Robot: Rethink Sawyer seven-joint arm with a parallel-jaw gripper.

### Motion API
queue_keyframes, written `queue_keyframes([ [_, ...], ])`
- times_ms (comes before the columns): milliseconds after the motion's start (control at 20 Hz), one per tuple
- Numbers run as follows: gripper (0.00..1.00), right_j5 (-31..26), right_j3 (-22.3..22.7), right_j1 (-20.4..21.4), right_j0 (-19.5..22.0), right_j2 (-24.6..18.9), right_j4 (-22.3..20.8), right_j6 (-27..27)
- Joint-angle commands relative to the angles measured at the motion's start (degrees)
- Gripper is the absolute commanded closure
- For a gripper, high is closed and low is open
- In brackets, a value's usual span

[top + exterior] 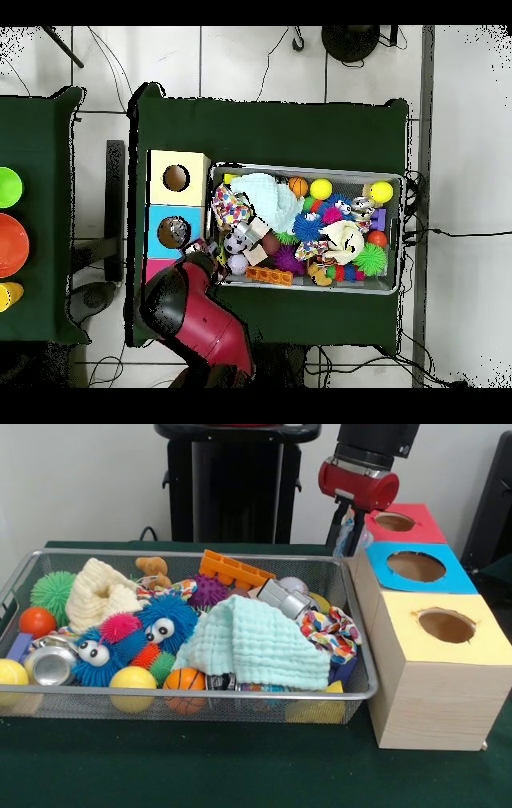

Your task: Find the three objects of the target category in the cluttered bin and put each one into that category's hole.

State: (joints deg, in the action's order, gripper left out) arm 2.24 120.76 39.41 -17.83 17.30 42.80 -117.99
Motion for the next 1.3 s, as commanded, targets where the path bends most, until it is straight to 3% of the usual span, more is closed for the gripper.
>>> queue_keyframes([
  [50, 1.00, -18.8, -7.4, -3.2, -7.7, 5.1, -1.9, -11.0],
  [400, 1.00, -27.4, -9.5, 2.6, -1.9, 9.9, -10.8, -2.5],
  [700, 1.00, -30.8, -11.8, 4.5, 0.2, 9.9, -14.4, -3.2],
  [1050, 1.00, -29.2, -16.0, 1.5, 0.2, 10.2, -14.7, -8.6],
  [1300, 1.00, -27.9, -17.3, 0.1, 2.1, 6.1, -11.1, -10.8],
])
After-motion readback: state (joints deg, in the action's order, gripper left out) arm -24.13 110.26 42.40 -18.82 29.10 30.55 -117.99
